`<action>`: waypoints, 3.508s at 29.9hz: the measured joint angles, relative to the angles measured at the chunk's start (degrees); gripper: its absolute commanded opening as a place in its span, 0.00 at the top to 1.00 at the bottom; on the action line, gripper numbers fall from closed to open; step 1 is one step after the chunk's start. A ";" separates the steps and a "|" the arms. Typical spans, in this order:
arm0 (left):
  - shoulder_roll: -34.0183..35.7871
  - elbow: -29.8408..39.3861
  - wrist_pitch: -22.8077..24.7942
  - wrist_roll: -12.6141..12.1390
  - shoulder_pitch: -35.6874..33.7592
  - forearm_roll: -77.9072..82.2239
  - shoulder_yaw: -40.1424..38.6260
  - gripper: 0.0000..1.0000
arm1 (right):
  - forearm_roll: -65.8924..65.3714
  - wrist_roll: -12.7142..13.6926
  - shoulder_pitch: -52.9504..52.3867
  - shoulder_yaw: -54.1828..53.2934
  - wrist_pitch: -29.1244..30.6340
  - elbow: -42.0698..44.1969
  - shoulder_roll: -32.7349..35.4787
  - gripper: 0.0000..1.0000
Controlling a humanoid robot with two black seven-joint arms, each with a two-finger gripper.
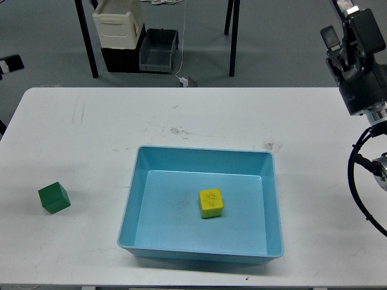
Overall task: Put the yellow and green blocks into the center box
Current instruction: 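Withdraw the right gripper away from the tray, then lower the left gripper onto the green cube and close it, then lift the green cube and carry it over the tray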
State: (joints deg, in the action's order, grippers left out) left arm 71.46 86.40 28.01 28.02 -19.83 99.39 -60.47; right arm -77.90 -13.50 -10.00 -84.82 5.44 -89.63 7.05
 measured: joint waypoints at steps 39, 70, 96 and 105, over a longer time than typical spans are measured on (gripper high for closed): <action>-11.73 -9.90 -0.02 -0.03 -14.19 25.62 36.02 0.02 | 5.41 -0.82 20.18 -6.88 -3.86 -6.93 -3.54 0.03; -15.12 -19.08 -2.93 -0.01 -14.76 25.58 39.69 0.81 | 5.48 -0.83 20.62 -6.90 -4.70 -6.93 -3.54 0.03; -12.17 -0.49 -8.24 -0.03 -41.15 17.04 39.84 0.87 | 5.48 -0.83 21.61 -6.86 -5.44 -6.59 -3.54 0.03; -27.00 -0.36 -0.22 -0.01 -52.11 23.68 55.08 0.86 | 5.48 -0.92 22.21 -6.85 -5.87 -6.44 -3.68 0.03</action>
State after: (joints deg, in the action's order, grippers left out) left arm 44.46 86.04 27.79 28.01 -71.94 123.07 -5.39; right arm -72.42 -14.43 12.21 -91.66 -0.43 -96.07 3.37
